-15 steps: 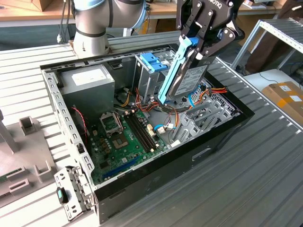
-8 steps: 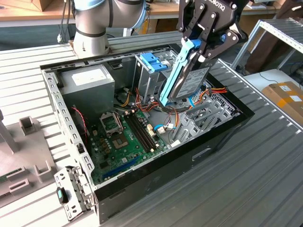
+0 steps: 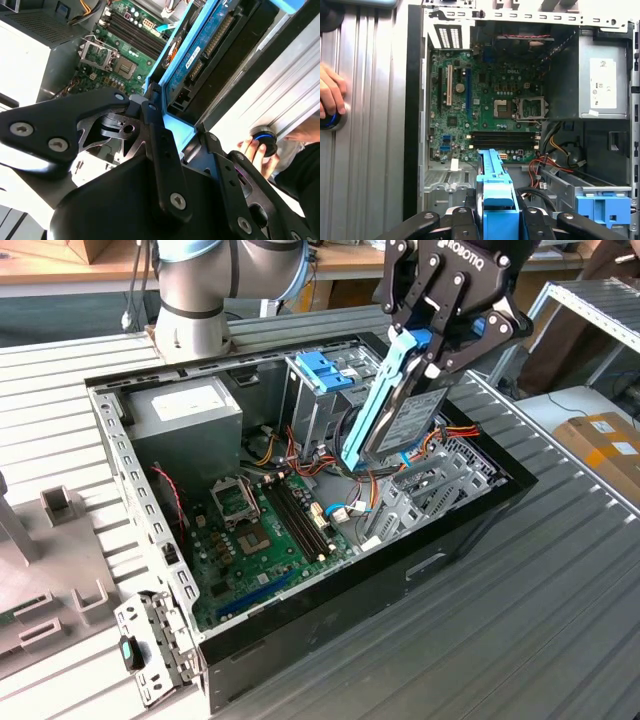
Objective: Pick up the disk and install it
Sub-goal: 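Pick up the disk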
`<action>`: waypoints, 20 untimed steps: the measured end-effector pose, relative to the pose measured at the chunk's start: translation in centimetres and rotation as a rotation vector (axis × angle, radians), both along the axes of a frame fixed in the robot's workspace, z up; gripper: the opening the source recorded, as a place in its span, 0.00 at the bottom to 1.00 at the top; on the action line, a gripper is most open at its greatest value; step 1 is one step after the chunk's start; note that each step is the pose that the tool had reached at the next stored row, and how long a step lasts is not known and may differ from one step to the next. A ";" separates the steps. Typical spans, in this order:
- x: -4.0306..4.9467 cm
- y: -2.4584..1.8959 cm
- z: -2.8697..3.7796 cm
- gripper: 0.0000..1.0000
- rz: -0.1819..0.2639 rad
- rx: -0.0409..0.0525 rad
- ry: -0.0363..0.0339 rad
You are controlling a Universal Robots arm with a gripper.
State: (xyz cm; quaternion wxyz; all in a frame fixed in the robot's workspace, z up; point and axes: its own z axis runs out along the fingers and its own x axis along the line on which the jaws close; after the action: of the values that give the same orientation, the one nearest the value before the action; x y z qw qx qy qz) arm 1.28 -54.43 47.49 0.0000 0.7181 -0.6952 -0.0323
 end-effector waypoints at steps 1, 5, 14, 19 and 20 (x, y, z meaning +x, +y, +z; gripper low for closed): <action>0.00 -0.10 0.00 0.37 0.000 -0.0001 0.0000; 0.00 -0.54 -0.03 0.37 0.000 -0.0001 0.0000; 2.14 -3.21 -0.22 0.37 0.000 0.0235 0.0033; 3.75 -4.74 -0.40 0.37 0.000 0.0323 0.0090; 3.90 -4.95 -0.41 0.37 0.000 0.0326 0.0091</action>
State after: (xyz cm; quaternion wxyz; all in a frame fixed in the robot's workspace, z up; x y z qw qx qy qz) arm 5.19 -59.37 47.08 -0.0085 0.7179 -0.6946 -0.0469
